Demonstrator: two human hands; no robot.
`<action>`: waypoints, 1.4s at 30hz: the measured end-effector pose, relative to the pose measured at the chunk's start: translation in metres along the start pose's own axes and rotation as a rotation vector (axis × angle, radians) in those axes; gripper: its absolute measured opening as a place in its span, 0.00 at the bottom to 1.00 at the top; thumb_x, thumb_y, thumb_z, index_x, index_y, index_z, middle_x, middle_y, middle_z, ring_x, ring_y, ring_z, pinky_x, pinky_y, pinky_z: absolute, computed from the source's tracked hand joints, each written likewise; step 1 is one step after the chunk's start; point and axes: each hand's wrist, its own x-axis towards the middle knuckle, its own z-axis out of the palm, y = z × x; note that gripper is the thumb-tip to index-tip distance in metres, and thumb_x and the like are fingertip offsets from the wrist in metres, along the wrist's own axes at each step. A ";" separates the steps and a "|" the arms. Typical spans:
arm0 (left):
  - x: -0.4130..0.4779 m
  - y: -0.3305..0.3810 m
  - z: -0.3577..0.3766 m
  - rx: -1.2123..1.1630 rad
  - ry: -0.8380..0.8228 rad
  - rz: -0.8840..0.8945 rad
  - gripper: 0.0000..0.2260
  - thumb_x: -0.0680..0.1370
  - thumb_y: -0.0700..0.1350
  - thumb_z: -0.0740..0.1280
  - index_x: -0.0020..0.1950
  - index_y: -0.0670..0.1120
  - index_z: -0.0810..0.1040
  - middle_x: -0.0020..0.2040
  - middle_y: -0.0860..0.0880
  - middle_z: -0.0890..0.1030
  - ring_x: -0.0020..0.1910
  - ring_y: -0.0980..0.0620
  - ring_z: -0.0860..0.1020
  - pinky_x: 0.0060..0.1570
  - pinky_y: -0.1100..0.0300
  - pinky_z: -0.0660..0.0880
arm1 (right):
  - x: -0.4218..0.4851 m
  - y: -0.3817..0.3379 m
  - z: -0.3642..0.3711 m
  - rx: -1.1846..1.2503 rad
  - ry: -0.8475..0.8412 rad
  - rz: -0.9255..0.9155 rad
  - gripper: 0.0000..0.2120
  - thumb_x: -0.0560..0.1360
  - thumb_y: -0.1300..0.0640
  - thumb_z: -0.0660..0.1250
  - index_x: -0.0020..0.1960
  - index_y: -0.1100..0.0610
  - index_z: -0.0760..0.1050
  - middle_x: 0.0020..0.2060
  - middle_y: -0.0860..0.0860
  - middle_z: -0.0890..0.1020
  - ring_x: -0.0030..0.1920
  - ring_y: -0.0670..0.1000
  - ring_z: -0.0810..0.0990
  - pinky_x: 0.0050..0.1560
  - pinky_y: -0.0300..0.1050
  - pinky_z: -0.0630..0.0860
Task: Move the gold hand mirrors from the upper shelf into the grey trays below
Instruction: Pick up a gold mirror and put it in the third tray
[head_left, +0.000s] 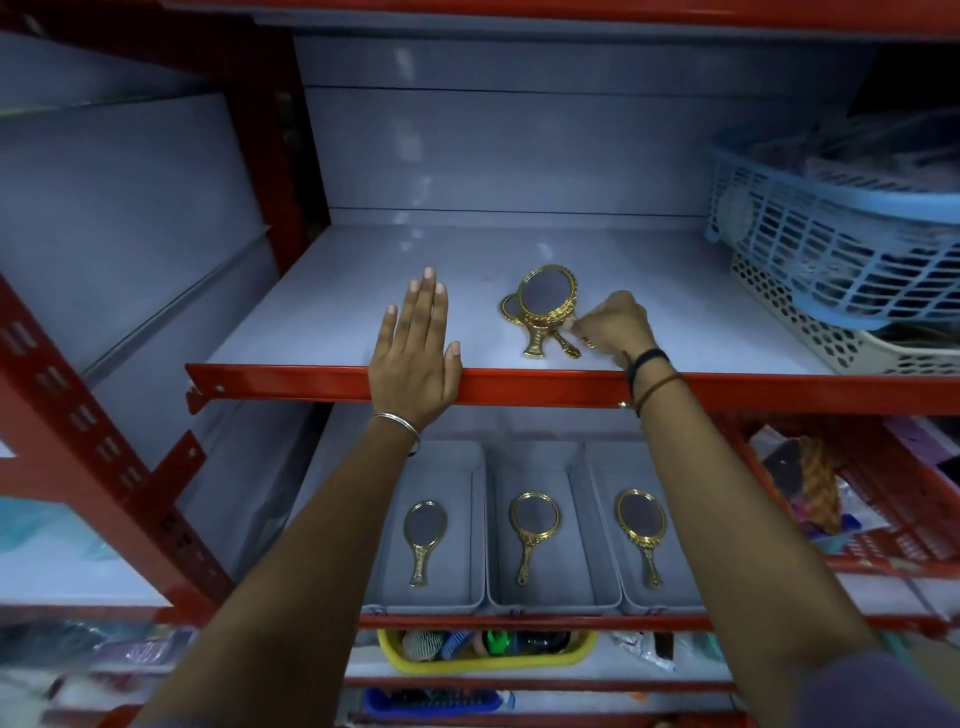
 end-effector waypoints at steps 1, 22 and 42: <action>0.000 0.000 0.000 -0.004 -0.006 0.003 0.28 0.76 0.49 0.54 0.74 0.39 0.58 0.75 0.41 0.65 0.75 0.48 0.59 0.76 0.59 0.42 | -0.002 0.001 -0.005 0.116 -0.033 0.023 0.12 0.69 0.58 0.74 0.39 0.59 0.71 0.37 0.55 0.74 0.36 0.53 0.73 0.31 0.41 0.70; -0.003 -0.022 -0.006 0.011 -0.023 0.050 0.27 0.77 0.49 0.51 0.74 0.38 0.62 0.74 0.41 0.66 0.74 0.45 0.64 0.73 0.54 0.52 | -0.158 0.135 0.019 0.505 -0.513 0.289 0.06 0.75 0.62 0.67 0.41 0.53 0.79 0.30 0.43 0.80 0.33 0.42 0.72 0.24 0.29 0.65; -0.005 -0.022 0.004 0.076 0.047 0.024 0.27 0.78 0.48 0.49 0.75 0.37 0.60 0.75 0.39 0.64 0.75 0.44 0.62 0.75 0.65 0.37 | -0.042 0.325 0.047 -0.053 -0.204 0.655 0.18 0.76 0.53 0.66 0.53 0.69 0.78 0.28 0.56 0.77 0.31 0.54 0.72 0.34 0.44 0.70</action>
